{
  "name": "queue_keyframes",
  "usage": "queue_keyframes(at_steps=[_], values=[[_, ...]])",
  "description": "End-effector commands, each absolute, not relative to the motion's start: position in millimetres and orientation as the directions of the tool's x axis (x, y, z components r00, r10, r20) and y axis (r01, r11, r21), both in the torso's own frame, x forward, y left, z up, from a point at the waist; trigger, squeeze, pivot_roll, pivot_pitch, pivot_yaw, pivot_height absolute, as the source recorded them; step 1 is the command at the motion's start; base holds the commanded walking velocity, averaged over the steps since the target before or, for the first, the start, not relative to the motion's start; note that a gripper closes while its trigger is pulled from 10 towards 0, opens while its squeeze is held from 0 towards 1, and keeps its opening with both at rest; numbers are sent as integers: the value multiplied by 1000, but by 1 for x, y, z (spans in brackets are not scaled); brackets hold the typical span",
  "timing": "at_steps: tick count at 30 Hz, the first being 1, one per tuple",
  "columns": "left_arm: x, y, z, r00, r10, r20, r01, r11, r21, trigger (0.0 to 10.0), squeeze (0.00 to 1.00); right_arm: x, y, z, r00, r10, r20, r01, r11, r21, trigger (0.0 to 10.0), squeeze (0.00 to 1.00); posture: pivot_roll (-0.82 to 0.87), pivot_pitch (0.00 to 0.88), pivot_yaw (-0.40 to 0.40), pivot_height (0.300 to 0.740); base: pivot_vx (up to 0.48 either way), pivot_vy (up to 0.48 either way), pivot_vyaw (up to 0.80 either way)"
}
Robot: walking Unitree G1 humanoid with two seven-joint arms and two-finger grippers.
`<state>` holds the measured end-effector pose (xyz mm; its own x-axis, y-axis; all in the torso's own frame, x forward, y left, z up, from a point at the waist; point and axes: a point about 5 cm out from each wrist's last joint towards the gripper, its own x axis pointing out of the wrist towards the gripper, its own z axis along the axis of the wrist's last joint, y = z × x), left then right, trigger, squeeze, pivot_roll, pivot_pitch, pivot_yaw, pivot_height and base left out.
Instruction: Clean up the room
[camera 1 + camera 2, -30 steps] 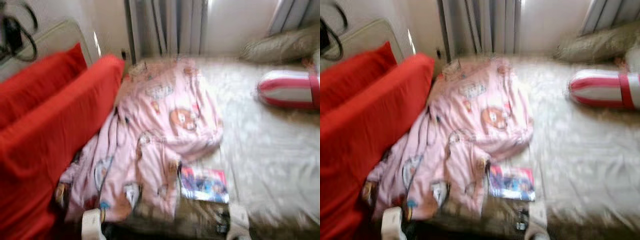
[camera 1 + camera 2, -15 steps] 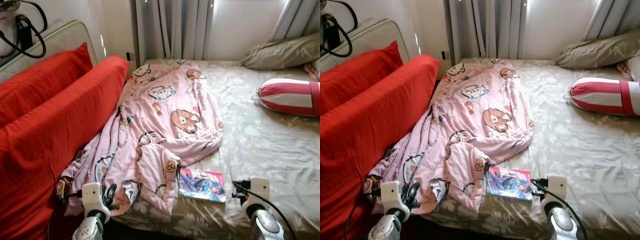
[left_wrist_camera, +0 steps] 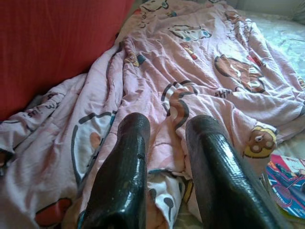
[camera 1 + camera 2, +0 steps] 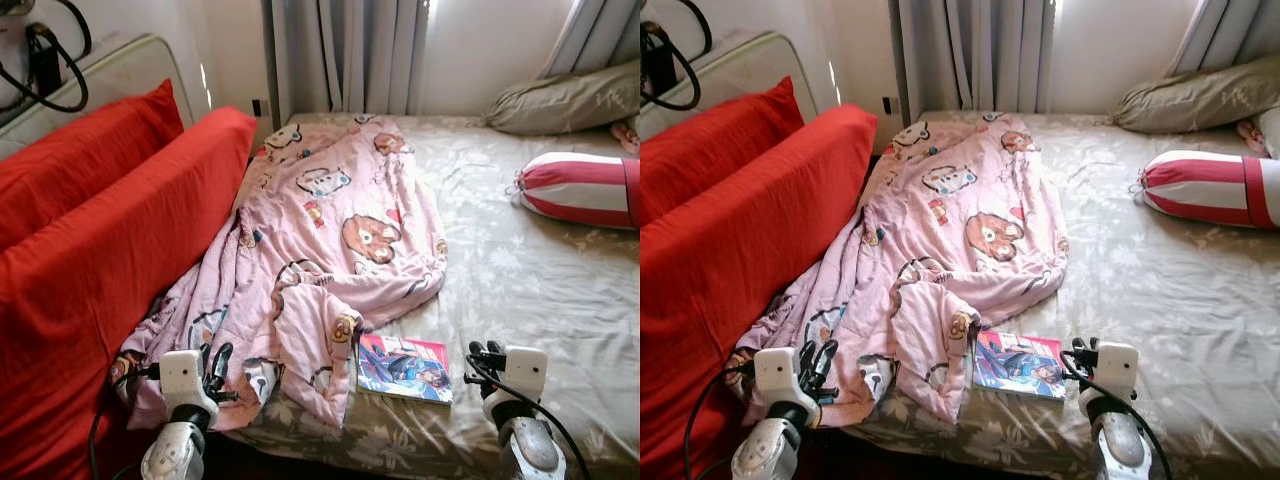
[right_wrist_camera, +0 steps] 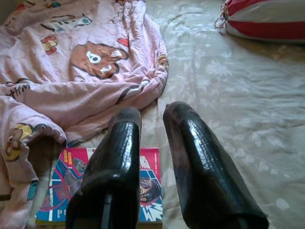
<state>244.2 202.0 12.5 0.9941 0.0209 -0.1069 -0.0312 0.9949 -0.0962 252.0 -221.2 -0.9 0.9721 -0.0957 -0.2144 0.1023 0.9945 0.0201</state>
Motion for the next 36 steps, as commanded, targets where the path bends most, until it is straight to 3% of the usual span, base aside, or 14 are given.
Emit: queue_keyframes(at_steps=[1,9,36], values=[[243,206,13,993,29,-111,-40,995,-95,10000,0,253,-216,-1,972,-80,-220,84,996,10,10000,0,-27,0,38,736,0,0,0],[243,205,17,994,21,-108,-33,994,-105,10000,0,252,-211,-1,973,-68,-221,70,998,4,10000,0,-32,0,43,686,0,0,0],[257,202,30,997,-5,-82,-4,994,-108,10000,0,270,-207,9,977,-43,-210,45,999,4,10000,0,-13,0,26,671,0,0,0]])
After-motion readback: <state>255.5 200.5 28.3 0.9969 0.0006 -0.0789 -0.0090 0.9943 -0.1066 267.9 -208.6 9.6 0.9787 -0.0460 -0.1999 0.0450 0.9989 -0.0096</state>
